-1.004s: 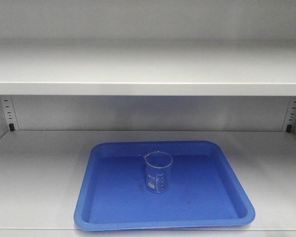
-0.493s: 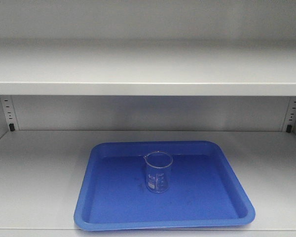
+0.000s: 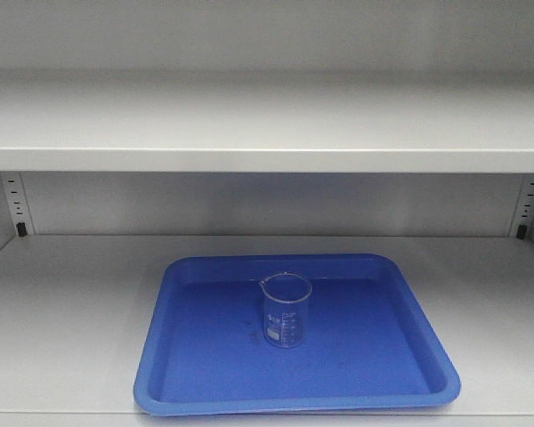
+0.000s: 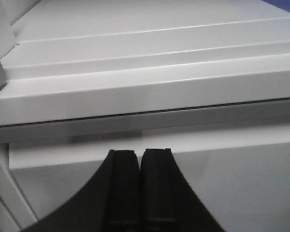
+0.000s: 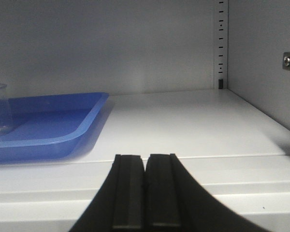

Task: Pick beaker and place in left cabinet

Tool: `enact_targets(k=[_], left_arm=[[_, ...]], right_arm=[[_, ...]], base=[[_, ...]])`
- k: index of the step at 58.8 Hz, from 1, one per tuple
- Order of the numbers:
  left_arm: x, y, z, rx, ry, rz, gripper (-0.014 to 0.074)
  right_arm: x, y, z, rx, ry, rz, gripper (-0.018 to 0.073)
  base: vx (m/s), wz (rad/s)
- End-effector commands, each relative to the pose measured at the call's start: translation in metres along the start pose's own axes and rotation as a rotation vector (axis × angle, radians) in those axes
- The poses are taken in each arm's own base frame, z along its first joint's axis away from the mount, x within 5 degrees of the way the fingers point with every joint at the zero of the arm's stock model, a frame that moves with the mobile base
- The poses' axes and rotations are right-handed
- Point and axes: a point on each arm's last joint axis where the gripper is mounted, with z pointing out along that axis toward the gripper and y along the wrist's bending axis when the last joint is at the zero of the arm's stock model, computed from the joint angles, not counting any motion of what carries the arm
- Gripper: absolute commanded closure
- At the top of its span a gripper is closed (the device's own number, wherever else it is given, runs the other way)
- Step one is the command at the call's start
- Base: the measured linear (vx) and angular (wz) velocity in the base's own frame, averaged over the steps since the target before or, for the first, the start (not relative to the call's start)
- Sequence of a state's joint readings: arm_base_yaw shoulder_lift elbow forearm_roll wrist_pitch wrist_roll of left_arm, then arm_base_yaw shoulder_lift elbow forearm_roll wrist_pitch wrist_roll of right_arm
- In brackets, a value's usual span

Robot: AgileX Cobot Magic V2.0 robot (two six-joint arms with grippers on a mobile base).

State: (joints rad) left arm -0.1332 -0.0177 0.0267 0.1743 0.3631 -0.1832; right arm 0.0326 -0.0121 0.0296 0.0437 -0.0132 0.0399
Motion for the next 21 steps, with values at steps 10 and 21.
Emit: enact_targets(k=[10, 21], left_arm=[[-0.0104, -0.0011, -0.0022, 0.013, -0.094, -0.006, 0.0593], [-0.0104, -0.0011, -0.0022, 0.013, -0.094, -0.006, 0.0593]], right_arm=[[-0.0062, -0.0001, -0.001, 0.003, -0.086, -0.012, 0.0568], [-0.0062, -0.0001, -0.001, 0.003, -0.086, -0.012, 0.0568]], base=[[0.0, 0.0], [0.0, 0.0]])
